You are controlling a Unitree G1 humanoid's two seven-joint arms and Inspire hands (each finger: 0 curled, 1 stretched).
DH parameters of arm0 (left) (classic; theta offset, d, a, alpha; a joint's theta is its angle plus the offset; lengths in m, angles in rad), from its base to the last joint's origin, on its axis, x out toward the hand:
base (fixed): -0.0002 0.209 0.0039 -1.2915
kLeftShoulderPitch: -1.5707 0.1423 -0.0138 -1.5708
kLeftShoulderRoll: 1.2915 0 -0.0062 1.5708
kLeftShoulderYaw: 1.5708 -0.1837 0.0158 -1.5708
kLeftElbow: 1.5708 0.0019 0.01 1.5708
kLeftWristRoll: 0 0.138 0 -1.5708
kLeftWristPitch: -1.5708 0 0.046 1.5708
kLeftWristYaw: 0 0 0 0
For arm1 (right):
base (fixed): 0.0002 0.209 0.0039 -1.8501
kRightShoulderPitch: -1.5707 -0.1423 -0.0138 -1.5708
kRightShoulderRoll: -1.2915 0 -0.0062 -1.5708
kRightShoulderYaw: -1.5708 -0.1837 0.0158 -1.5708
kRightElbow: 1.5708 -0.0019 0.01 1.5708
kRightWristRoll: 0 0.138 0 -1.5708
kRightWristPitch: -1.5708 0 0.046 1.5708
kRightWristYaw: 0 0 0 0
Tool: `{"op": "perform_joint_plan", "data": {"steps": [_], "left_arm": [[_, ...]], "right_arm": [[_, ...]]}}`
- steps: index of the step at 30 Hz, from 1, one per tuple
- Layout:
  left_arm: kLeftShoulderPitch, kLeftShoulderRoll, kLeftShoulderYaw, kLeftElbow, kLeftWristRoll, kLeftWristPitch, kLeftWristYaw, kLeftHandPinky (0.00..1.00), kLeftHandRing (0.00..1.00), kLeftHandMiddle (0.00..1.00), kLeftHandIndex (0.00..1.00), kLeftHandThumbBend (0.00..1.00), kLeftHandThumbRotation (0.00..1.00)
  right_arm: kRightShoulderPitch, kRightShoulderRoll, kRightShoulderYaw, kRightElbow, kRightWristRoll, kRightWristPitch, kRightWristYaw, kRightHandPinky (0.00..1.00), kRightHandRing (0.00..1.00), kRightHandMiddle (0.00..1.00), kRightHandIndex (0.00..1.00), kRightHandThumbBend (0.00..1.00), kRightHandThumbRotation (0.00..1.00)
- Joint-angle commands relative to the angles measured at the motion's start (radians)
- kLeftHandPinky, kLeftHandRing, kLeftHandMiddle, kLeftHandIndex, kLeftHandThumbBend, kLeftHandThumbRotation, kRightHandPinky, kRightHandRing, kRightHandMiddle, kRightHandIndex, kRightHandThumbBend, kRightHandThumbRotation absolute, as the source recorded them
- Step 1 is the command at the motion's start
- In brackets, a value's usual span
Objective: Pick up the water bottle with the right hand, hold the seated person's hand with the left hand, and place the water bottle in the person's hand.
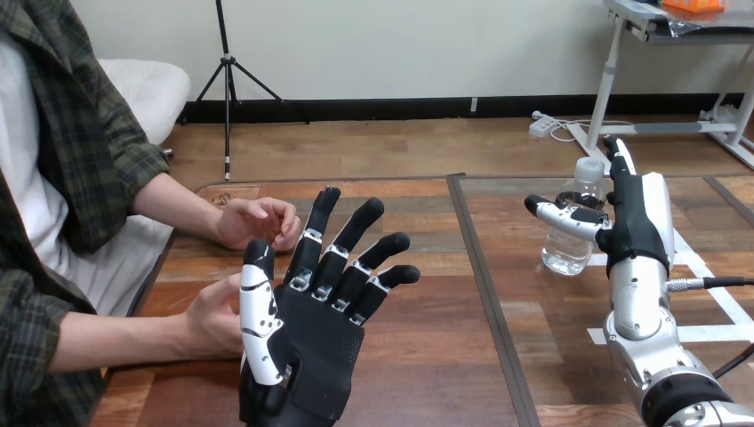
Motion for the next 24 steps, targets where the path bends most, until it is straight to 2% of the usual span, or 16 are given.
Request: {"op": "perform_joint_plan", "data": {"steps": [1,5,24], "left_arm": [[0.059,-0.103,0.0,-0.053,0.005,-0.011,-0.001,0.62,0.71,0.83,0.98,0.53,1.0],[0.06,-0.104,0.0,-0.056,0.0,-0.009,-0.001,0.62,0.71,0.83,0.98,0.53,1.0],[0.066,-0.104,0.004,-0.06,0.003,-0.017,0.001,0.62,0.71,0.83,0.98,0.54,1.0]], "right_arm": [[-0.094,-0.015,0.006,0.005,-0.001,0.004,0.001,0.91,0.97,0.97,0.96,0.66,0.0],[-0.097,-0.013,0.0,0.01,0.006,0.002,0.004,0.9,0.96,0.97,0.96,0.66,0.0],[-0.109,-0.019,0.015,0.022,-0.011,0.034,0.012,0.89,0.97,0.97,0.94,0.67,0.01]]}}
